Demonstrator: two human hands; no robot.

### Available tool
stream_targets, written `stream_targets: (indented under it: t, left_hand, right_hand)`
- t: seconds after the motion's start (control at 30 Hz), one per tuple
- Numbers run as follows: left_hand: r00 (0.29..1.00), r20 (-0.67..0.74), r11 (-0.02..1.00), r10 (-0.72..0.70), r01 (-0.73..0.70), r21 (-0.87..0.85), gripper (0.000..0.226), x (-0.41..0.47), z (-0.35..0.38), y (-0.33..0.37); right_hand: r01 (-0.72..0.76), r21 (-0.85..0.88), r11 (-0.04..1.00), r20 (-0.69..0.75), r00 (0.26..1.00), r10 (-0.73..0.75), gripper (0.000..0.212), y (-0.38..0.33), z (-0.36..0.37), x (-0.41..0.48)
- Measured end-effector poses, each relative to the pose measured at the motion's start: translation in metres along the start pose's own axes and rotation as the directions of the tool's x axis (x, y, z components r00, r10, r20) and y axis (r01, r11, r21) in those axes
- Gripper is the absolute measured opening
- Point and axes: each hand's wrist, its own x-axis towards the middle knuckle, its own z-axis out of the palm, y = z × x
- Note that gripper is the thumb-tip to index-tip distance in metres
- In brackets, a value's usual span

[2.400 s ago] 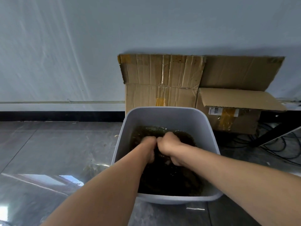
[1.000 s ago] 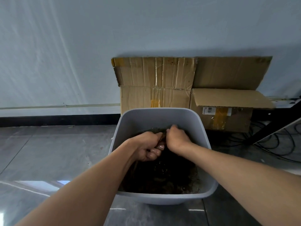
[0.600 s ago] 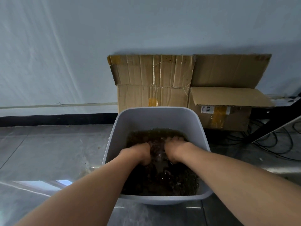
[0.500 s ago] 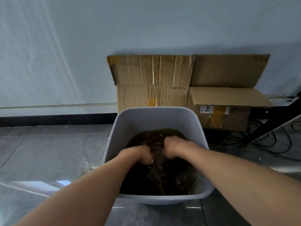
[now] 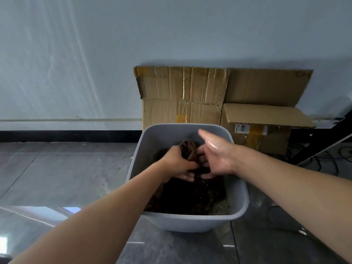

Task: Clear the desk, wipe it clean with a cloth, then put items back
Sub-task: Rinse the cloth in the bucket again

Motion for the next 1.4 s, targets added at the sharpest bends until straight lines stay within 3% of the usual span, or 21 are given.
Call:
stream_targets:
  t: [0.07,0.1,0.17,0.27,0.4,0.47,0.53,0.6,0.67,0.7,0.73,0.77,0.8,0.83,0.87,0.93,1.0,1.1,1.2,1.3,1.4]
  left_hand:
    - [0.949,-0.166,0.946,0.267,-0.225,0.235,0.028,0.000,0.001,-0.001]
    - [0.891,-0.159,0.844,0.425,-0.327,0.424,0.026,-0.002,-0.003,0.000]
    - [0.773,0.022,0.526,0.634,-0.452,0.720,0.024,-0.004,-0.017,0.001]
    - [0.706,0.288,0.249,0.647,-0.552,0.796,0.036,-0.006,-0.031,0.004]
    - [0.730,0.357,0.134,0.583,-0.520,0.844,0.027,-0.010,-0.034,0.009]
    - [0.811,0.320,0.146,0.490,-0.438,0.887,0.018,-0.015,-0.032,0.013]
    - [0.879,0.254,0.234,0.404,-0.367,0.900,0.010,-0.017,-0.030,0.016]
    - [0.924,0.197,0.350,0.327,-0.312,0.883,0.007,-0.016,-0.027,0.017]
    - [0.961,0.173,0.497,0.214,-0.260,0.828,0.010,-0.013,-0.025,0.016]
    - [0.971,0.170,0.552,0.170,-0.237,0.800,0.013,-0.013,-0.024,0.017]
    - [0.973,0.164,0.564,0.163,-0.228,0.794,0.016,-0.013,-0.025,0.017]
    - [0.970,0.154,0.535,0.187,-0.232,0.812,0.017,-0.014,-0.027,0.019]
    - [0.961,0.148,0.473,0.235,-0.246,0.846,0.018,-0.016,-0.030,0.020]
    - [0.942,0.153,0.387,0.299,-0.266,0.883,0.020,-0.017,-0.033,0.020]
    - [0.911,0.169,0.300,0.376,-0.292,0.908,0.019,-0.018,-0.037,0.020]
    - [0.819,0.225,0.203,0.528,-0.380,0.903,0.017,-0.019,-0.043,0.021]
    - [0.732,0.313,0.128,0.605,-0.477,0.870,0.010,-0.018,-0.045,0.024]
    - [0.662,0.430,-0.007,0.614,-0.541,0.841,0.009,-0.016,-0.046,0.030]
    - [0.771,0.398,-0.030,0.497,-0.443,0.896,0.008,-0.017,-0.040,0.035]
    - [0.906,0.271,0.153,0.325,-0.333,0.930,0.017,-0.015,-0.030,0.038]
    - [0.963,0.201,0.390,0.180,-0.257,0.884,0.016,-0.012,-0.024,0.036]
  right_hand:
    - [0.051,0.021,0.998,-0.018,0.999,-0.050,0.045,0.000,-0.003,-0.004]
    - [0.068,0.067,0.995,0.002,0.998,-0.068,0.027,0.000,-0.006,-0.007]
    - [0.064,0.146,0.987,0.111,0.990,-0.081,0.010,-0.002,-0.009,-0.013]
    - [0.042,0.081,0.996,0.251,0.966,-0.061,0.023,-0.003,-0.005,-0.020]
    - [0.136,-0.311,0.941,0.177,0.981,-0.084,0.020,0.000,0.008,-0.020]
    - [0.202,-0.601,0.774,0.108,0.979,-0.171,0.017,0.003,0.015,-0.021]
    - [0.265,-0.853,0.449,0.139,0.946,-0.293,0.012,0.008,0.020,-0.024]
    - [0.294,-0.954,0.066,0.245,0.883,-0.400,0.010,0.012,0.018,-0.025]
    - [0.299,-0.944,-0.142,0.330,0.823,-0.462,0.011,0.016,0.015,-0.022]
    - [0.305,-0.939,-0.158,0.343,0.810,-0.475,0.011,0.018,0.015,-0.021]
    - [0.325,-0.941,-0.091,0.327,0.813,-0.482,0.011,0.018,0.015,-0.020]
    - [0.352,-0.933,0.076,0.277,0.835,-0.476,0.011,0.017,0.016,-0.019]
    - [0.380,-0.856,0.351,0.211,0.876,-0.433,0.013,0.015,0.018,-0.019]
    - [0.371,-0.671,0.642,0.174,0.920,-0.350,0.015,0.012,0.018,-0.019]
    - [0.302,-0.420,0.856,0.175,0.952,-0.250,0.018,0.008,0.017,-0.020]
    - [0.153,-0.097,0.984,0.226,0.966,-0.128,0.029,0.004,0.010,-0.019]
    - [0.066,-0.057,0.996,0.287,0.957,-0.047,0.038,0.005,0.004,-0.017]
    - [0.014,-0.201,0.979,0.352,0.934,0.059,0.018,0.006,0.004,-0.014]
    - [0.124,-0.469,0.875,0.248,0.969,-0.004,0.011,0.008,0.011,-0.015]
    - [0.226,-0.791,0.569,0.108,0.966,-0.234,0.021,0.007,0.017,-0.011]
    - [0.276,-0.930,0.244,0.189,0.926,-0.327,0.022,0.005,0.016,-0.013]
